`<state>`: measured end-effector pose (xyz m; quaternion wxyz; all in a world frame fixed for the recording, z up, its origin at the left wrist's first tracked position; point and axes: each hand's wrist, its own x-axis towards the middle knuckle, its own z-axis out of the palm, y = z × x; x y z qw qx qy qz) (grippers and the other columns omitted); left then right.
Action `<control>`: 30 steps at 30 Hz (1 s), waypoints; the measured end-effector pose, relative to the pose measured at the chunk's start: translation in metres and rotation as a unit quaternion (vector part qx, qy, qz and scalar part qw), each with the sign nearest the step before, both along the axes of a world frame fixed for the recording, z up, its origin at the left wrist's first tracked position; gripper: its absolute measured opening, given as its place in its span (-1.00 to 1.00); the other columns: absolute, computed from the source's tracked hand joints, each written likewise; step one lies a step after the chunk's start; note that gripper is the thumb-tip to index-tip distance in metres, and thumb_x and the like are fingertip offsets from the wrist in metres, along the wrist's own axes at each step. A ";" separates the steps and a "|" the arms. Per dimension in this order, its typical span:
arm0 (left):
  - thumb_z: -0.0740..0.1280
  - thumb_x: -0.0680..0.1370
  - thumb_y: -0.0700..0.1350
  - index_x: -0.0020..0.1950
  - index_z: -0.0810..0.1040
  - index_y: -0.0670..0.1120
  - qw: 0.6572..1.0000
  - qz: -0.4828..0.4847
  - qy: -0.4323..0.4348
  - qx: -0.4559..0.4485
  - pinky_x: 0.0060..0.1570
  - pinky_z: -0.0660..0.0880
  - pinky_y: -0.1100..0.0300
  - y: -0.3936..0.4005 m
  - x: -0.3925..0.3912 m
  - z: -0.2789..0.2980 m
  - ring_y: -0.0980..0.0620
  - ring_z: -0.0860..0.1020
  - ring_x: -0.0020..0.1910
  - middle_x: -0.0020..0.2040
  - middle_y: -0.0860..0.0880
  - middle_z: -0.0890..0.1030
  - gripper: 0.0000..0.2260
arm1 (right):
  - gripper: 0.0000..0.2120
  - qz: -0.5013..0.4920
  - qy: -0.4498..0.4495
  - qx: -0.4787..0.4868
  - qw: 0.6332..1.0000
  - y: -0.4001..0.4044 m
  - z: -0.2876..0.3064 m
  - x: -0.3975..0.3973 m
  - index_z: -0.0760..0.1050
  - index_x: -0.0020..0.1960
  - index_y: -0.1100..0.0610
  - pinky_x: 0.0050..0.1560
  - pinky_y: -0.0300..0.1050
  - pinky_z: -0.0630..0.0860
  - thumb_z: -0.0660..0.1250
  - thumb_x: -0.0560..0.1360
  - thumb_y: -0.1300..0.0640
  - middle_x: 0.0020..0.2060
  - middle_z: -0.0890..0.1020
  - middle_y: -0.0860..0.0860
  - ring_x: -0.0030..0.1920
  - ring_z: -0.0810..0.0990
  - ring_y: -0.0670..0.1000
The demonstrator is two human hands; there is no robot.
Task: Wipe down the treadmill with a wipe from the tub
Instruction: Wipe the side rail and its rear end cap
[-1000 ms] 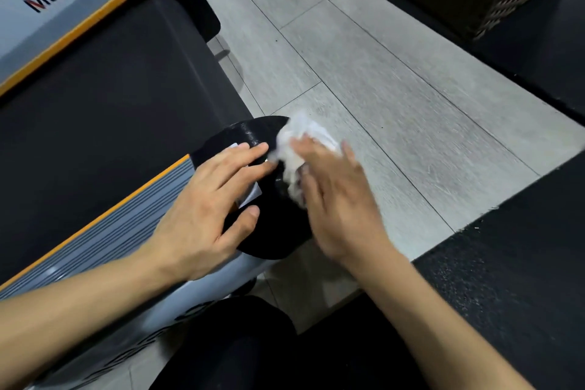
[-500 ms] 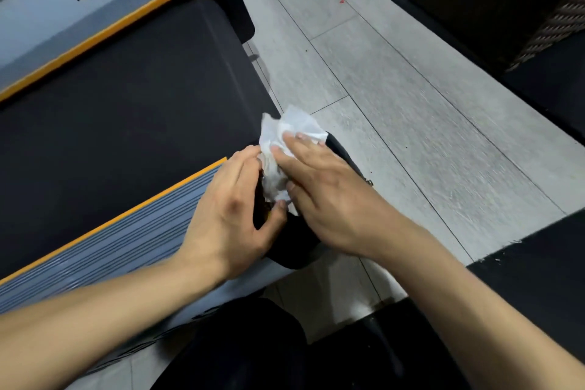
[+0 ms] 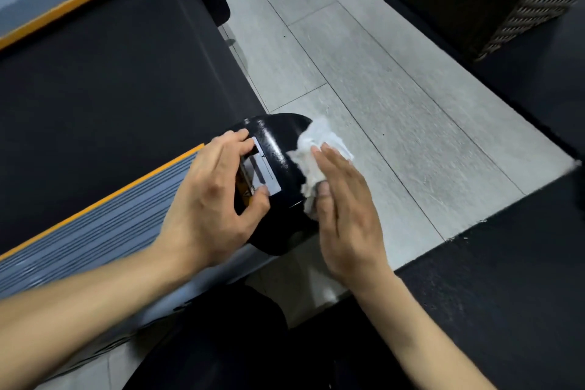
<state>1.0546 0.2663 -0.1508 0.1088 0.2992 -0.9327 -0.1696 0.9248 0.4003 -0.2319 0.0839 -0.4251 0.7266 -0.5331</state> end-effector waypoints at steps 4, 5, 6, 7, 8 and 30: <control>0.24 0.54 0.07 0.44 0.42 -0.20 1.000 0.001 -0.004 -0.008 0.51 0.29 -0.01 -0.001 0.000 -0.002 -0.05 0.34 0.50 0.46 -0.10 0.43 -0.46 | -0.58 -0.046 -0.039 0.023 0.998 0.016 -0.017 -0.004 0.26 0.56 0.09 0.45 0.01 0.33 0.03 0.72 0.09 0.45 0.43 -0.02 0.46 0.36 -0.08; 0.24 0.54 0.07 0.44 0.42 -0.20 1.000 0.001 -0.004 -0.011 0.51 0.28 0.02 -0.001 0.001 -0.002 -0.05 0.35 0.50 0.46 -0.10 0.43 -0.47 | -0.58 -0.036 -0.041 0.029 0.998 0.021 -0.015 -0.004 0.26 0.56 0.08 0.45 0.00 0.33 0.06 0.72 0.11 0.46 0.42 -0.01 0.47 0.36 -0.07; 0.24 0.54 0.06 0.43 0.42 -0.20 1.000 0.001 -0.005 -0.015 0.51 0.27 0.05 -0.001 0.001 -0.002 -0.05 0.35 0.49 0.46 -0.10 0.43 -0.47 | -0.58 -0.016 -0.021 0.029 0.999 0.026 -0.011 -0.003 0.28 0.56 0.10 0.48 -0.02 0.32 0.11 0.70 0.15 0.48 0.41 0.01 0.49 0.35 -0.04; 0.24 0.54 0.06 0.43 0.42 -0.20 1.000 -0.002 -0.008 -0.018 0.52 0.26 0.07 0.000 0.000 -0.002 -0.05 0.35 0.49 0.46 -0.10 0.43 -0.47 | -0.56 0.014 0.020 0.027 0.999 0.029 -0.005 -0.003 0.30 0.55 0.12 0.50 -0.05 0.30 0.17 0.68 0.21 0.50 0.39 0.03 0.51 0.33 -0.02; 0.23 0.54 0.06 0.43 0.42 -0.21 1.000 -0.004 -0.012 -0.022 0.52 0.25 0.07 0.001 0.000 -0.001 -0.05 0.34 0.49 0.46 -0.10 0.42 -0.47 | -0.53 0.051 0.068 0.021 0.996 0.032 0.000 -0.004 0.34 0.54 0.15 0.51 -0.05 0.29 0.23 0.64 0.29 0.50 0.39 0.04 0.53 0.31 0.01; 0.15 0.49 -0.03 0.27 0.53 -0.11 0.977 -0.101 -0.185 -0.021 0.42 0.29 -0.06 0.043 -0.006 0.192 -0.12 0.43 0.32 0.37 -0.15 0.49 -0.60 | -0.81 -0.016 0.066 0.370 0.927 0.119 0.273 -0.049 0.47 0.14 0.07 -0.29 -0.07 0.33 0.27 0.54 0.21 -0.16 0.44 0.00 -0.29 0.44 0.10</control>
